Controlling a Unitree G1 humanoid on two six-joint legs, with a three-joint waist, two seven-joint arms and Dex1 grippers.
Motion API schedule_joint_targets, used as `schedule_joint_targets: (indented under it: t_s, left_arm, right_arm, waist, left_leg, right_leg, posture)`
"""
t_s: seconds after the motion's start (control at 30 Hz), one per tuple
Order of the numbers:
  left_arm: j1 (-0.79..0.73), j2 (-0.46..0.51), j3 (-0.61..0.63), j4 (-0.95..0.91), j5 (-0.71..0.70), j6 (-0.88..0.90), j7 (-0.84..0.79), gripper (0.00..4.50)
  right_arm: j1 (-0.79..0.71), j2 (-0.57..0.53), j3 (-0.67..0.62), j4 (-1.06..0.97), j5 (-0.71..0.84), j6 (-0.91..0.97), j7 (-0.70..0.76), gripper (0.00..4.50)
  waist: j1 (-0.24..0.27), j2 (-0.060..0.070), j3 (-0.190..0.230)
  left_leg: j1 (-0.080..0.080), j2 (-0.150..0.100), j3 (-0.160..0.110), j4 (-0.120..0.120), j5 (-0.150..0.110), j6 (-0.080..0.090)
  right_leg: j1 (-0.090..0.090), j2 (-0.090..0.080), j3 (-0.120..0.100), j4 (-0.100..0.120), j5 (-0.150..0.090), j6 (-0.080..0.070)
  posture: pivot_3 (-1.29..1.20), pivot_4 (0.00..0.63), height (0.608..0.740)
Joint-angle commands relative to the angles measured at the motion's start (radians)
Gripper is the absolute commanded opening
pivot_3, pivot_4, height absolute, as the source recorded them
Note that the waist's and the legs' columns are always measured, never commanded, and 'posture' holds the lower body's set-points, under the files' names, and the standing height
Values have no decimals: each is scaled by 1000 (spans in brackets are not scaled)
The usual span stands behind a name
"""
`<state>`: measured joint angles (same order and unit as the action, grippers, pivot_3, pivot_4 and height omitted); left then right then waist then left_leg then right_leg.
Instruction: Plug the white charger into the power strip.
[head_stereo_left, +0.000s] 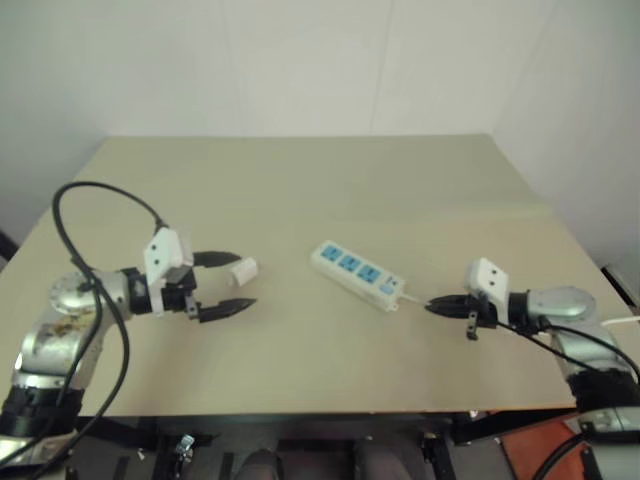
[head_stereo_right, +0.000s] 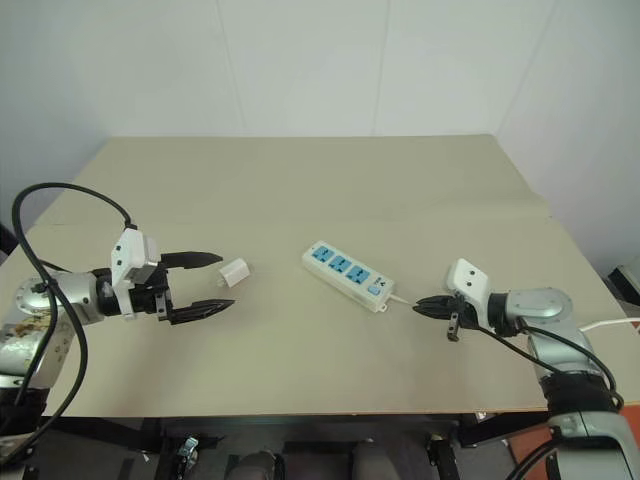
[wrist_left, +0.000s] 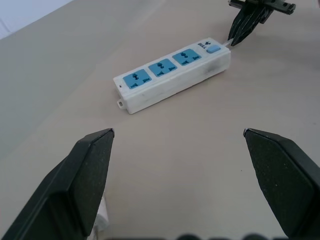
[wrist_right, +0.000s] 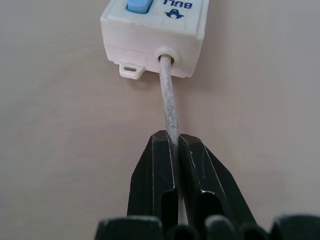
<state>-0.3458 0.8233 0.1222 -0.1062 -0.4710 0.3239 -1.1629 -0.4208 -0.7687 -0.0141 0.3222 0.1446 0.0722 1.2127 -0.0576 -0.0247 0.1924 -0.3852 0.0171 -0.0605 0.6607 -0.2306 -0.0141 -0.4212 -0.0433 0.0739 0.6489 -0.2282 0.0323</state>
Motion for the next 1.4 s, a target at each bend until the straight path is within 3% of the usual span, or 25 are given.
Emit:
schedule_joint_targets:
  t_s: [0.03, 0.43, 0.63, 0.9, 1.4]
  left_arm:
    - [-31, 2, -5, 1, 1, -25, -18, 4500]
    - [-16, 13, 11, -4, -6, -14, -15, 4500]
    - [-8, 17, 3, 5, 3, -20, -20, 4500]
    - [-40, 3, -18, 32, 11, -30, -31, 4500]
    - [-29, 1, -16, 24, 7, -28, -20, 4500]
  right_arm:
    - [-12, -9, -31, -41, 25, 25, -36, 331]
    - [48, 30, -105, -134, 161, 22, -52, 4470]
    - [75, 137, -144, -71, 152, -124, -179, 4470]
    - [67, 263, -104, -51, 172, -140, -182, 4470]
    - [-25, 316, -70, 97, 158, -160, -152, 4470]
  waist:
    - [-5, 0, 0]
    - [-2, 0, 0]
    - [-3, 0, 0]
    - [-3, 0, 0]
    - [-5, 0, 0]
  left_leg:
    - [0, 0, 0, 0, 0, 0]
    - [-2, -1, 0, 0, 0, 0]
    - [-2, 0, 0, 0, 0, 0]
    - [-2, -1, 0, 0, 0, 0]
    - [-2, 0, 0, 0, 0, 0]
  right_leg:
    - [0, 0, 0, 0, 0, 0]
    - [-1, -1, 0, 0, 1, -2]
    - [-1, 0, 0, 0, 1, -2]
    - [-1, -1, 1, 0, 1, -2]
    - [-1, -1, 0, 0, 2, -3]
  posture:
    - [0, 150, 740]
    - [0, 150, 740]
    - [0, 150, 740]
    - [0, 150, 740]
    - [0, 150, 740]
